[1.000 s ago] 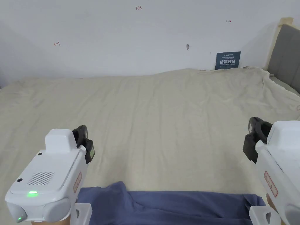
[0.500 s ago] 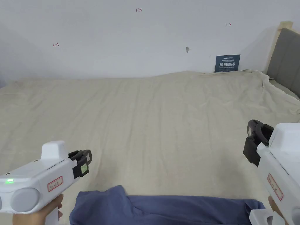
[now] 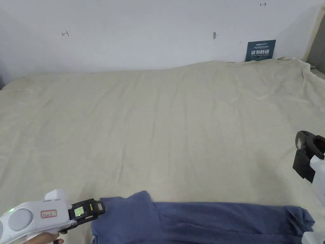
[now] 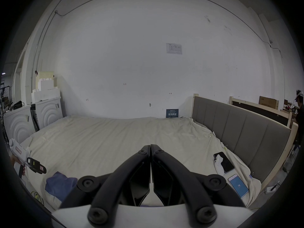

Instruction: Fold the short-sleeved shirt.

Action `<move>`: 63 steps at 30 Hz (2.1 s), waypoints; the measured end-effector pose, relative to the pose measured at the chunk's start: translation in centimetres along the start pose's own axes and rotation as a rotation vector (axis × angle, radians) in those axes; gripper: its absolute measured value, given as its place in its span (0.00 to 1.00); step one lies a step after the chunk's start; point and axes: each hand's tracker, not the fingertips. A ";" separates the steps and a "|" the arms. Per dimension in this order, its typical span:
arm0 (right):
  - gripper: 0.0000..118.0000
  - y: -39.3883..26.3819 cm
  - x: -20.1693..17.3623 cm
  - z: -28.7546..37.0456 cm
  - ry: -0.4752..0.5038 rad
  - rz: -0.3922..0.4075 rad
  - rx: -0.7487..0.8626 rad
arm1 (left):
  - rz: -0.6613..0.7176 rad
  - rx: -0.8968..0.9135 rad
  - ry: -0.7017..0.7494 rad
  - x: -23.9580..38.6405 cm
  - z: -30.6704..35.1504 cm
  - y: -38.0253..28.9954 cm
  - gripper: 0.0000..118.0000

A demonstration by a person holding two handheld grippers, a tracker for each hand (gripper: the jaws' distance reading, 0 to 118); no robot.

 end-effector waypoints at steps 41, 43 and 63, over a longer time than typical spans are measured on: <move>0.00 0.8 0.3 -1.0 0.038 -0.007 -0.042 | -0.155 0.016 0.188 0.6 3.7 0.9 0.12; 0.00 0.6 0.5 -1.1 0.048 -0.005 -0.040 | -0.143 0.013 0.209 0.5 4.2 0.6 0.12; 0.00 0.2 3.7 1.1 0.024 -0.026 -0.004 | -0.349 -0.157 0.008 20.4 -4.6 -2.7 0.12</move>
